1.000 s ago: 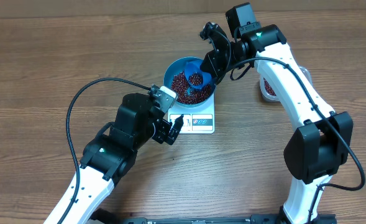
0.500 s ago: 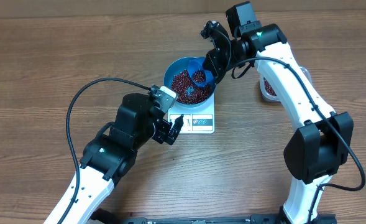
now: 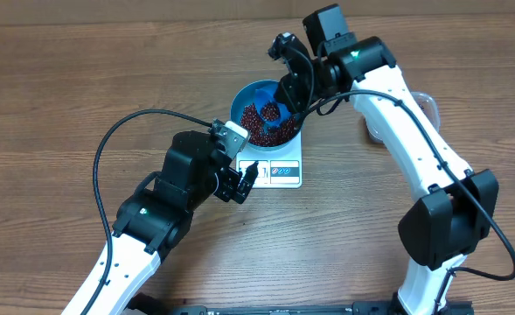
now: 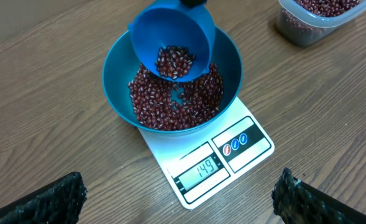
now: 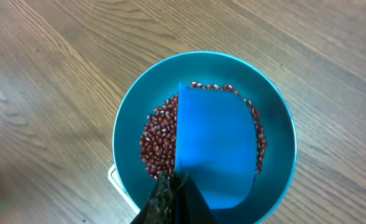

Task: Scoop item into bowl and weigh 150g on scale
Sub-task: 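Hold the partly filled scoop above the bowl, tipping beans out slowly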

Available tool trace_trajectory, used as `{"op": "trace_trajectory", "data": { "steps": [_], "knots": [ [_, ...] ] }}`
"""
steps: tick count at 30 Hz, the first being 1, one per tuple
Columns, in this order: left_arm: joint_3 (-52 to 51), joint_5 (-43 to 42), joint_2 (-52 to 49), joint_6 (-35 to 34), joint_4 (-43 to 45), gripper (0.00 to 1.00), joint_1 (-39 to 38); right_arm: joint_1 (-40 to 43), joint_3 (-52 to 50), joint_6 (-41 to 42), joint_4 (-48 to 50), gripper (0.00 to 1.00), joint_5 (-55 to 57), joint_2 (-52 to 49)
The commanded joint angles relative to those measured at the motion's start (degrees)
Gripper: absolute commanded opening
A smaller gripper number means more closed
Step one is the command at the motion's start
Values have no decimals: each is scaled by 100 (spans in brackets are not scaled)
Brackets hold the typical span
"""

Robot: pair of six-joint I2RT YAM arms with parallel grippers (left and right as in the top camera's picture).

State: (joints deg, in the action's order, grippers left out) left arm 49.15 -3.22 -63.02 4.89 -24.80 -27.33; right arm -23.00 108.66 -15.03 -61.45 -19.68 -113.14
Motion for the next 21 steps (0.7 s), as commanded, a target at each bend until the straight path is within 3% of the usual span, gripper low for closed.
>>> {"op": "trace_trajectory", "data": {
  "steps": [1,21],
  "knots": [
    [-13,22,-17,111,17,99,31,-81,205,0,72,4,520,267],
    [-13,17,-17,107,4,100,31,-105,205,28,205,4,697,269]
  ]
}}
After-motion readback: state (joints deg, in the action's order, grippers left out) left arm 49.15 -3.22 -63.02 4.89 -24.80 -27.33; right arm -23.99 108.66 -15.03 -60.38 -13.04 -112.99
